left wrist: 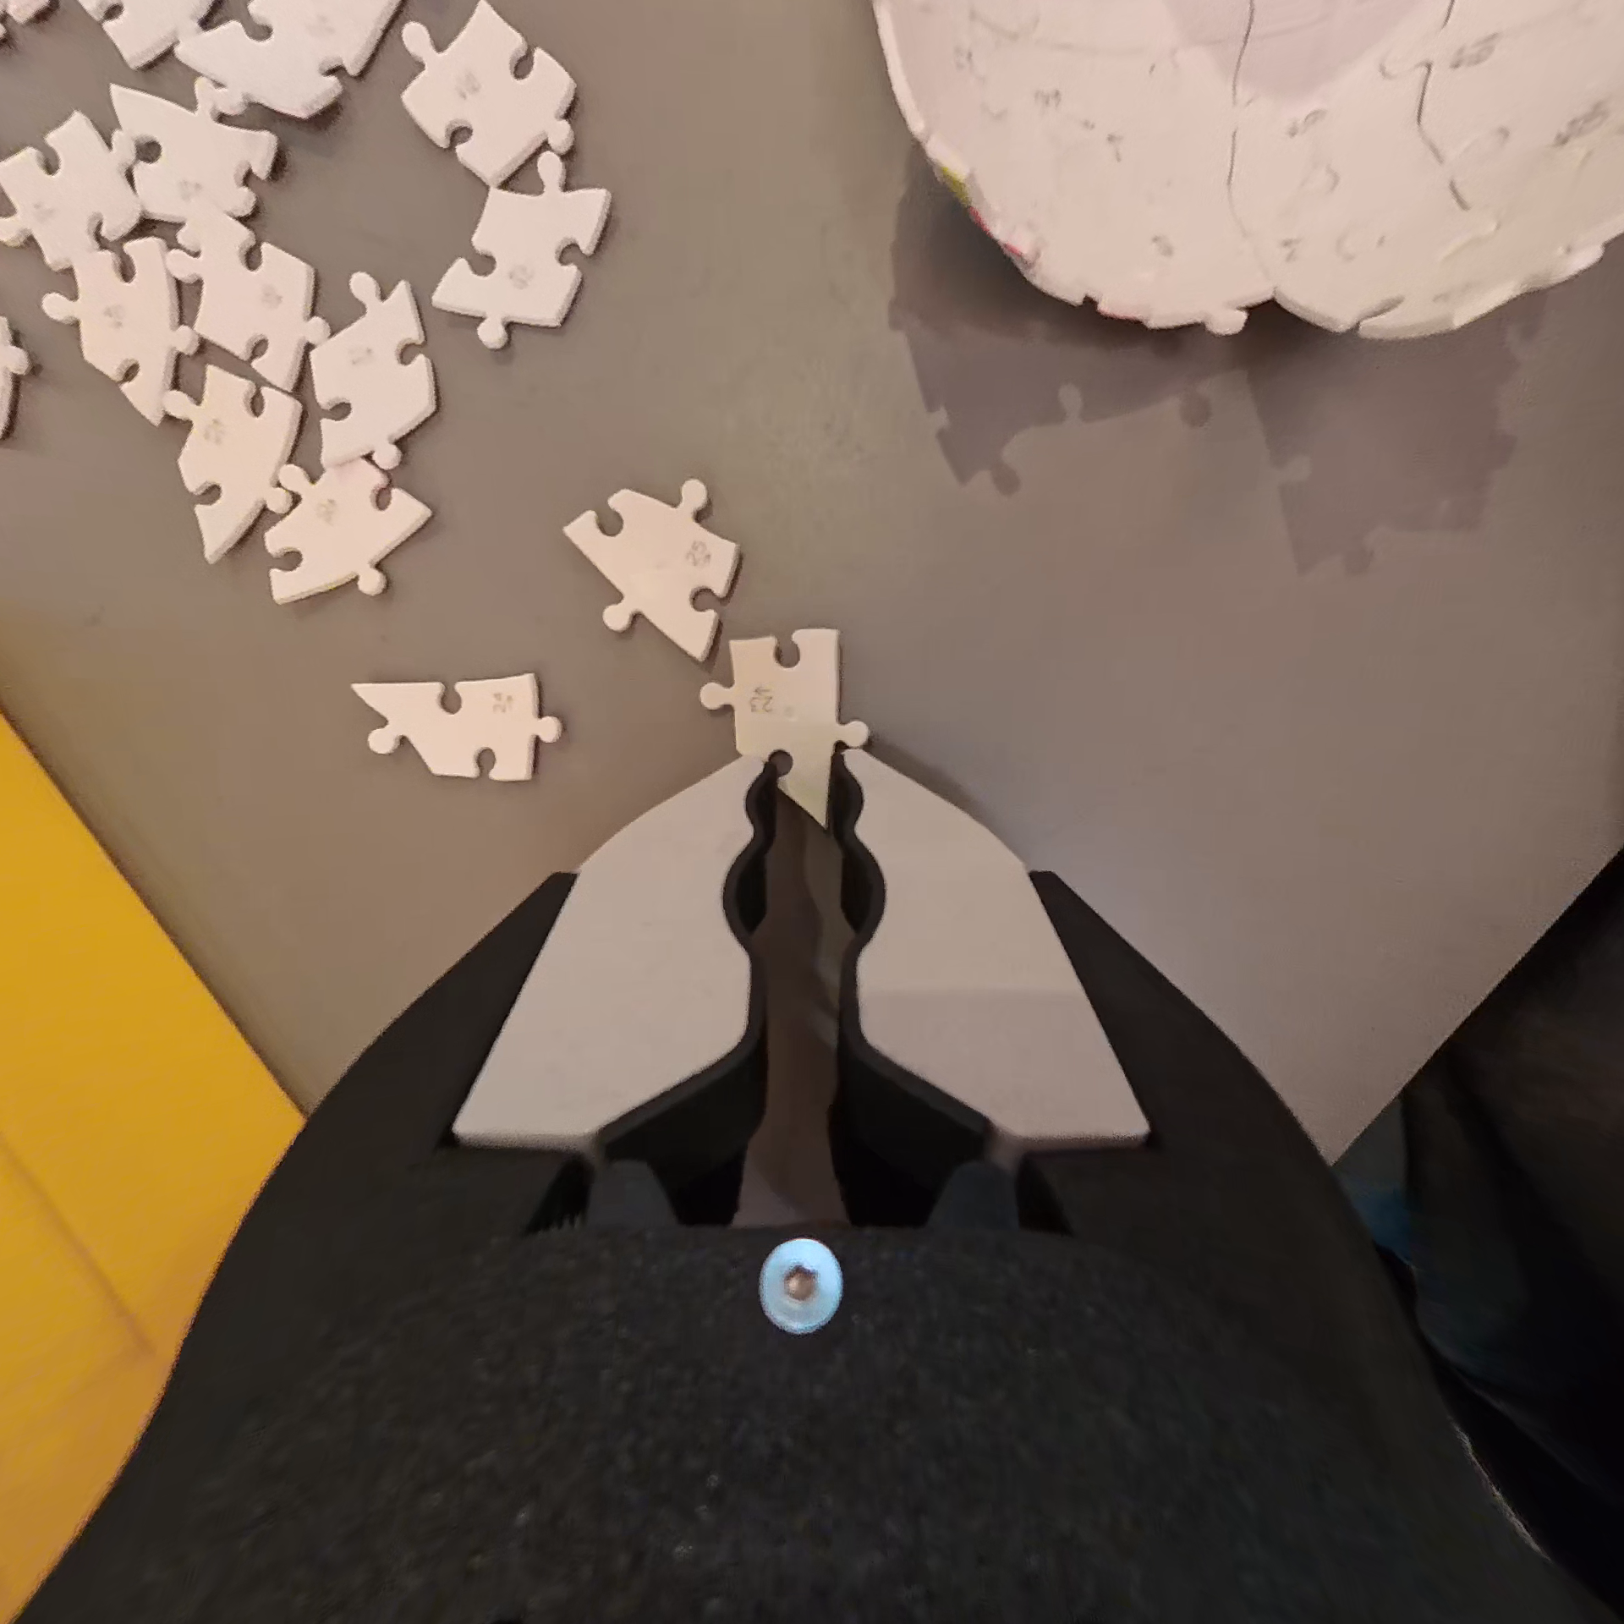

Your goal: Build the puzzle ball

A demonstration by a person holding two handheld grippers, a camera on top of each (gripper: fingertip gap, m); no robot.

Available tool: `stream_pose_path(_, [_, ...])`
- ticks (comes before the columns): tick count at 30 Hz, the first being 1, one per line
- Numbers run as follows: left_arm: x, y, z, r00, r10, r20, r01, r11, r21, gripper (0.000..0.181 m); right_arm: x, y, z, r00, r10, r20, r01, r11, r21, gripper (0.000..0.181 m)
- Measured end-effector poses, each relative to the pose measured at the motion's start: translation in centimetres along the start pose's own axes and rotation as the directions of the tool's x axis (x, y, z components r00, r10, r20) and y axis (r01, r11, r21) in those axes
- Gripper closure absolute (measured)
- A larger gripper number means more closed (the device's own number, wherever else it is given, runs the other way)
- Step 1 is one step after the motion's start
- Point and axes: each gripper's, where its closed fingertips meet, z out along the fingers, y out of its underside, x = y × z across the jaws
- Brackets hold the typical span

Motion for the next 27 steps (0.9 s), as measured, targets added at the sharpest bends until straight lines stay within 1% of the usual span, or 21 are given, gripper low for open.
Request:
stream_pose_path(3, [0.1,-0.6,-0.5,1.0,-0.012,0.014,0.012,1.0,0.022,0.171,-0.1,0.0,0.0,1.0,-0.005,-0.001,0.005,1.0,-0.001,0.176])
stream_pose_path(5, [0.3,-1.5,-1.5,0.999,-0.038,0.015,0.038,0.998,0.043,0.171,-0.2,0.0,0.0,1.0,-0.006,-0.005,0.006,1.0,0.0,0.177])
stream_pose_path(8, [2.0,-4.4,-3.8,0.995,-0.097,-0.017,0.098,0.99,0.096,0.173,-0.3,-0.1,-0.2,1.0,-0.002,-0.022,0.003,1.0,0.004,0.177])
stream_pose_path(9, [2.9,-5.4,-4.4,0.992,-0.116,-0.041,0.119,0.988,0.099,0.181,-0.4,-0.1,-0.3,1.0,0.005,-0.03,-0.005,1.0,0.006,0.177])
stream_pose_path(11, [4.8,-6.7,-4.7,0.992,-0.118,-0.052,0.121,0.991,0.06,0.181,-0.3,0.0,-0.4,0.998,0.022,-0.058,-0.021,1.0,0.008,0.177])
stream_pose_path(14, [6.1,-7.1,-3.5,0.998,-0.066,-0.004,0.066,0.997,-0.042,0.181,-0.5,0.1,-0.5,0.995,0.032,-0.099,-0.03,0.999,0.022,0.177])
stream_pose_path(16, [6.5,-6.4,-2.3,0.998,-0.068,-0.009,0.067,0.994,-0.091,0.181,-0.7,0.1,-0.6,0.993,0.025,-0.119,-0.022,0.999,0.028,0.177])
stream_pose_path(18, [5.9,-5.3,-1.8,0.993,-0.117,0.004,0.117,0.988,-0.099,0.175,-0.7,0.1,-0.8,0.99,0.024,-0.14,-0.018,0.999,0.039,0.177])
stream_pose_path(21, [4.4,-3.0,-2.3,0.974,-0.227,0.016,0.227,0.969,-0.099,0.166,-0.3,0.0,-1.3,0.985,0.019,-0.169,-0.008,0.998,0.062,0.177])
stream_pose_path(23, [4.6,-1.5,-3.0,0.966,-0.257,-0.007,0.255,0.961,-0.106,0.159,0.2,-0.1,-1.8,0.982,0.019,-0.19,-0.005,0.997,0.073,0.177])
stream_pose_path(25, [5.7,-0.6,-3.6,0.975,-0.221,-0.038,0.216,0.97,-0.109,0.149,0.5,-0.1,-2.2,0.981,0.018,-0.195,-0.003,0.997,0.078,0.177])
stream_pose_path(27, [7.0,0.6,-3.7,0.987,-0.145,-0.064,0.135,0.982,-0.131,0.137,0.7,0.1,-2.2,0.98,0.015,-0.2,0.001,0.997,0.076,0.177])
